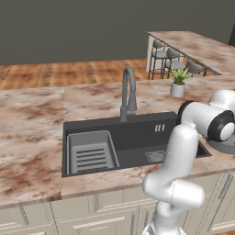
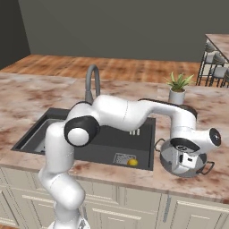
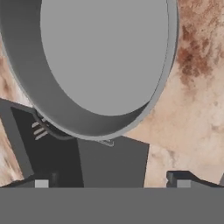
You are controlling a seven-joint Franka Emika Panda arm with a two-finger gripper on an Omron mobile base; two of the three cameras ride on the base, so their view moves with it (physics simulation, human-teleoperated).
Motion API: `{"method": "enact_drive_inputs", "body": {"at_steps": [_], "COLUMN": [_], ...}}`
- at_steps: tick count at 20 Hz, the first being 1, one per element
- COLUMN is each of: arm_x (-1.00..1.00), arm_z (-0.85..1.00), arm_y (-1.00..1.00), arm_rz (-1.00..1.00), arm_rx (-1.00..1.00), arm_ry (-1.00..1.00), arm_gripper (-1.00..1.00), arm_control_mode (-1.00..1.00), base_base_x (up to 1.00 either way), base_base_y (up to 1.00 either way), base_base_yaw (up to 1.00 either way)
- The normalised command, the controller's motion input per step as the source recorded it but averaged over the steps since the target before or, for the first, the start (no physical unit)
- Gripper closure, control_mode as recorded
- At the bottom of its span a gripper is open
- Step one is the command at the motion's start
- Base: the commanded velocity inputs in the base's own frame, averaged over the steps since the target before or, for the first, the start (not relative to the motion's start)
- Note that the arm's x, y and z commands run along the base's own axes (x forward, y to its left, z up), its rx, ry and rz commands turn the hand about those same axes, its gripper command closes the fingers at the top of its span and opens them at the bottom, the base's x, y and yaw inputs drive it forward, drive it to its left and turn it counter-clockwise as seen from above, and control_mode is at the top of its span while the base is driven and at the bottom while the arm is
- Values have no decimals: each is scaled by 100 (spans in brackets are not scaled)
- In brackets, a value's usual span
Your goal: Dump the lemon from the pot into the sink. Then turn on the water and wash the lemon. Then turn off the water and put the lemon back in the pot.
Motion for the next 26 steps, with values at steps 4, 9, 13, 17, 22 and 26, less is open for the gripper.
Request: {"method": "enact_drive_inputs", "body": {"at_steps": [4, 9, 13, 17, 22, 26], "arm_x": [0, 0, 0, 0, 6, 22], "arm_z": [42, 30, 24, 31, 31, 12], "arm_y": [12, 25, 27, 41, 49, 46], "arm_rz": [0, -6, -13, -15, -13, -8], "arm_rx": [0, 0, 0, 0, 0, 0], "arm_ry": [-19, -16, -4, -7, -2, 10], "arm_gripper": [-100, -100, -100, -100, -100, -100], "arm_control_mode": [-100, -100, -100, -100, -100, -100], "base_base_x": [0, 0, 0, 0, 0, 0], "base_base_y": [0, 0, 0, 0, 0, 0], "base_base_yaw": [0, 0, 0, 0, 0, 0]}}
